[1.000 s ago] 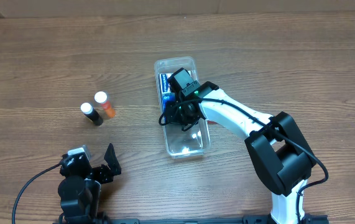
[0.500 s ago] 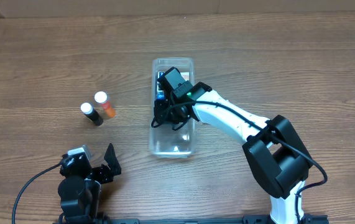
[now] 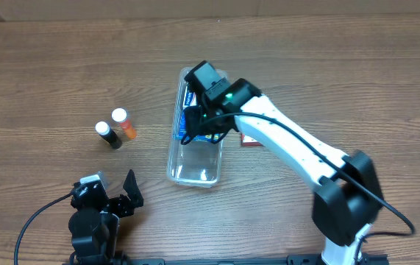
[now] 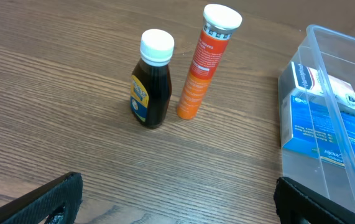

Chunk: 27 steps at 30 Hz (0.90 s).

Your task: Pack container

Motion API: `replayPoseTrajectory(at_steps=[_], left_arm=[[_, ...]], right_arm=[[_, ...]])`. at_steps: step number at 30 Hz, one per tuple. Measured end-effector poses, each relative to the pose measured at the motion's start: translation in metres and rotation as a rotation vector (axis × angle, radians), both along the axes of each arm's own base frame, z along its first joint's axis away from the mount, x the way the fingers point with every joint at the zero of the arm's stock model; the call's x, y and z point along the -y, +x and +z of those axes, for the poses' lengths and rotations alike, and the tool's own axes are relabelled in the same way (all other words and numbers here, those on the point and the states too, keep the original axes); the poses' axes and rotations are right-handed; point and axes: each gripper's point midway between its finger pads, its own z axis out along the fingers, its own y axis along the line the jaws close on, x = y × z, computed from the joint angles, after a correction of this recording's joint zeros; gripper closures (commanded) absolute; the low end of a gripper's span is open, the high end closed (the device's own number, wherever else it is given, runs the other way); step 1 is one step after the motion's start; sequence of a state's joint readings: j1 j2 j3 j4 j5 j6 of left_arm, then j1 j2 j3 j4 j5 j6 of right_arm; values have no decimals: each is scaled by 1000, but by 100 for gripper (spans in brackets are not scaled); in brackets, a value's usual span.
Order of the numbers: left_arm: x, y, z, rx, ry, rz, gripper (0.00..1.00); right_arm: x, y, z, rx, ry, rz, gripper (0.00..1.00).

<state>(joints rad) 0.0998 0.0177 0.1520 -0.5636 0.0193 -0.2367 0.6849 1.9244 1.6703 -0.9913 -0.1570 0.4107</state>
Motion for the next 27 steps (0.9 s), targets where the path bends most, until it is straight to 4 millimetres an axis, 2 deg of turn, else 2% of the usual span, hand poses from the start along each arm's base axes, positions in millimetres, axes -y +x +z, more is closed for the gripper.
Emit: replayPoseTrajectory(at_steps=[2, 3, 5, 8, 10, 12, 15, 18, 20, 24, 27], left_arm=[[0, 0, 0, 0, 0, 0, 0], [0, 0, 0, 0, 0, 0, 0], [0, 0, 0, 0, 1, 0, 0], [0, 0, 0, 0, 0, 0, 0], [0, 0, 0, 0, 0, 0, 0], [0, 0, 0, 0, 0, 0, 0], [0, 0, 0, 0, 0, 0, 0], [0, 0, 0, 0, 0, 0, 0], [0, 0, 0, 0, 0, 0, 0], [0, 0, 0, 0, 0, 0, 0], [0, 0, 0, 0, 0, 0, 0]], right_arm=[[16, 2, 12, 9, -18, -24, 50], [31, 7, 15, 5, -36, -58, 50], [53, 16, 12, -12, -61, -107, 50], [94, 42, 11, -12, -70, -214, 40], [126, 59, 11, -13, -74, -292, 21], [164, 74, 10, -18, -77, -389, 16], [197, 77, -2, -45, -93, -464, 10], [210, 66, -19, -102, -117, -485, 5], [209, 59, -27, -140, -109, -500, 5], [200, 66, -27, -124, -62, -499, 6], [197, 68, -29, -101, -70, -426, 4]])
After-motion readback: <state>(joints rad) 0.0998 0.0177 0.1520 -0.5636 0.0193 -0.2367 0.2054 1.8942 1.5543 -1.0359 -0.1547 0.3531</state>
